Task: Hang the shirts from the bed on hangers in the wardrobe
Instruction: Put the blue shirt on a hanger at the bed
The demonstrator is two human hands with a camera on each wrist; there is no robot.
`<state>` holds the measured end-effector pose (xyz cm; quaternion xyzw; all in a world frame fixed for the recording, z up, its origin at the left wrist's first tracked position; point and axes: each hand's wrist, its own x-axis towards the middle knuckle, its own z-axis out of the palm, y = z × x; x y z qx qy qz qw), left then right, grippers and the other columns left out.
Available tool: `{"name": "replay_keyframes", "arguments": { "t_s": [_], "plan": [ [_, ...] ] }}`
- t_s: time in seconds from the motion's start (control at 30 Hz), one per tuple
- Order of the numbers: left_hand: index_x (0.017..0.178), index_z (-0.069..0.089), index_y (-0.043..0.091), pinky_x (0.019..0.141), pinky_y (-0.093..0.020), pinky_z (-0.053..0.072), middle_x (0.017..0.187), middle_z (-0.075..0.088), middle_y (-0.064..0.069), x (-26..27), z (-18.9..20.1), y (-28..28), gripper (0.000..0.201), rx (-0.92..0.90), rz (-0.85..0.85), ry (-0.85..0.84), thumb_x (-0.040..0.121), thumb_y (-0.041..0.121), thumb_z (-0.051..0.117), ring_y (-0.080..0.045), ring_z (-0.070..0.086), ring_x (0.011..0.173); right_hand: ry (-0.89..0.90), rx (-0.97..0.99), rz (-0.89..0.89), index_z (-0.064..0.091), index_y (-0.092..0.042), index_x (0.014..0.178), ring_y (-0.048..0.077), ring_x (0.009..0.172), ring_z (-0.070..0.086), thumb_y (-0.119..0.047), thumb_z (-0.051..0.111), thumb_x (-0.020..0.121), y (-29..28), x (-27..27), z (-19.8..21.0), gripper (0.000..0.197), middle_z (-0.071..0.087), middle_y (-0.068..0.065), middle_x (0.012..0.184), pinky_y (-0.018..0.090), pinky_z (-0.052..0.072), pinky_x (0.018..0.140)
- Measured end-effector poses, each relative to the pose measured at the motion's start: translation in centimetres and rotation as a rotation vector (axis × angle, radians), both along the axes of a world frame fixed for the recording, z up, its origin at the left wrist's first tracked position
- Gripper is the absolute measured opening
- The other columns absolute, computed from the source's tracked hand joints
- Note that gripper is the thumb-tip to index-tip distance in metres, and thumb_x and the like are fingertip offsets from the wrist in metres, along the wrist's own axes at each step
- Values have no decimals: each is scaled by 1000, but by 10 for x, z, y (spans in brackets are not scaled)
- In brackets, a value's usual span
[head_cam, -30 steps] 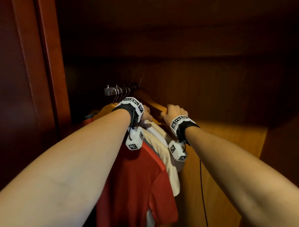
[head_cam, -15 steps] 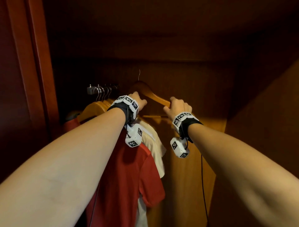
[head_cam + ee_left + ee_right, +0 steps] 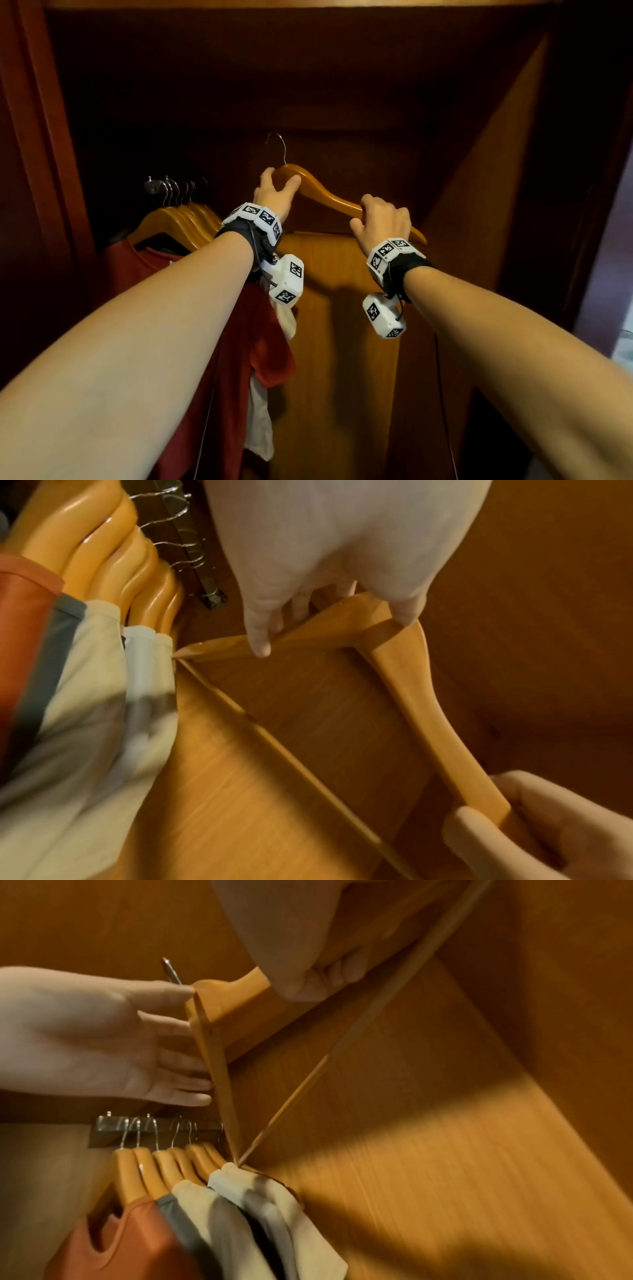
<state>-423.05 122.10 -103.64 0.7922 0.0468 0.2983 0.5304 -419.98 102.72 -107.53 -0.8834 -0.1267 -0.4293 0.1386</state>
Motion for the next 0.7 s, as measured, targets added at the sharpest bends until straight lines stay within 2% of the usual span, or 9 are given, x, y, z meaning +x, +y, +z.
{"name": "replay_keyframes", "arguments": {
  "t_s": [0.07, 0.13, 0.2, 0.3, 0.37, 0.47, 0.57, 0.63, 0.7],
  "plan": [
    [145, 30, 28, 103, -50, 41, 142, 44, -8, -10, -1, -10, 72, 0, -28, -18, 87, 65, 53, -31, 48, 125, -13, 8, -8, 55, -20, 96, 21, 80, 56, -31, 57, 91, -14, -13, -7, 12, 54, -4, 82, 39, 38, 83],
    [132, 36, 23, 98, -46, 44, 123, 52, -5, -21, -1, -18, 66, -29, -41, -39, 86, 65, 56, -26, 54, 113, -21, 18, -8, 55, -22, 96, 20, 82, 54, -31, 57, 90, -25, -26, -11, 11, 53, -6, 82, 39, 36, 84],
    [124, 39, 23, 96, -46, 47, 110, 53, 1, -33, -2, -25, 60, -51, -66, -57, 85, 62, 60, -21, 54, 104, -22, 23, -15, 56, -23, 96, 20, 84, 54, -30, 57, 90, -32, -39, -13, 10, 53, -6, 83, 38, 34, 85],
    [126, 48, 25, 96, -49, 49, 117, 53, 3, -46, -5, -29, 60, -39, -122, -76, 81, 62, 64, -20, 53, 108, 8, 31, -56, 57, -23, 104, 22, 94, 56, -28, 56, 91, -37, -54, -8, 14, 58, -4, 92, 41, 34, 90],
    [119, 56, 24, 92, -49, 53, 118, 57, 1, -54, -6, -31, 55, 2, -175, -88, 82, 63, 64, -21, 55, 111, 67, 27, -102, 57, -23, 109, 25, 103, 56, -28, 55, 93, -40, -63, -4, 17, 62, -2, 100, 45, 33, 95],
    [105, 60, 22, 91, -51, 53, 112, 61, -1, -63, -8, -33, 44, 29, -255, -116, 84, 60, 65, -15, 55, 99, 139, 2, -162, 55, -24, 114, 27, 111, 55, -29, 54, 94, -43, -76, -1, 20, 62, -1, 106, 52, 28, 104],
    [99, 61, 22, 94, -53, 50, 103, 61, 3, -73, -12, -32, 43, 27, -317, -122, 82, 60, 67, -9, 54, 93, 178, 0, -189, 54, -24, 118, 28, 115, 54, -29, 53, 95, -35, -92, -2, 24, 62, 0, 110, 56, 25, 109],
    [99, 63, 22, 91, -49, 51, 100, 62, 5, -81, -17, -29, 43, 5, -360, -119, 80, 60, 69, -9, 55, 93, 195, 28, -191, 54, -24, 120, 29, 116, 54, -30, 53, 94, -25, -106, -5, 26, 62, 0, 111, 57, 24, 110],
    [96, 64, 23, 81, -39, 52, 97, 64, 6, -94, -23, -29, 37, -36, -419, -117, 80, 55, 72, -8, 57, 91, 181, 38, -178, 53, -26, 121, 28, 116, 54, -30, 53, 93, -16, -119, -11, 29, 61, -2, 110, 58, 21, 112]
  ]
}}
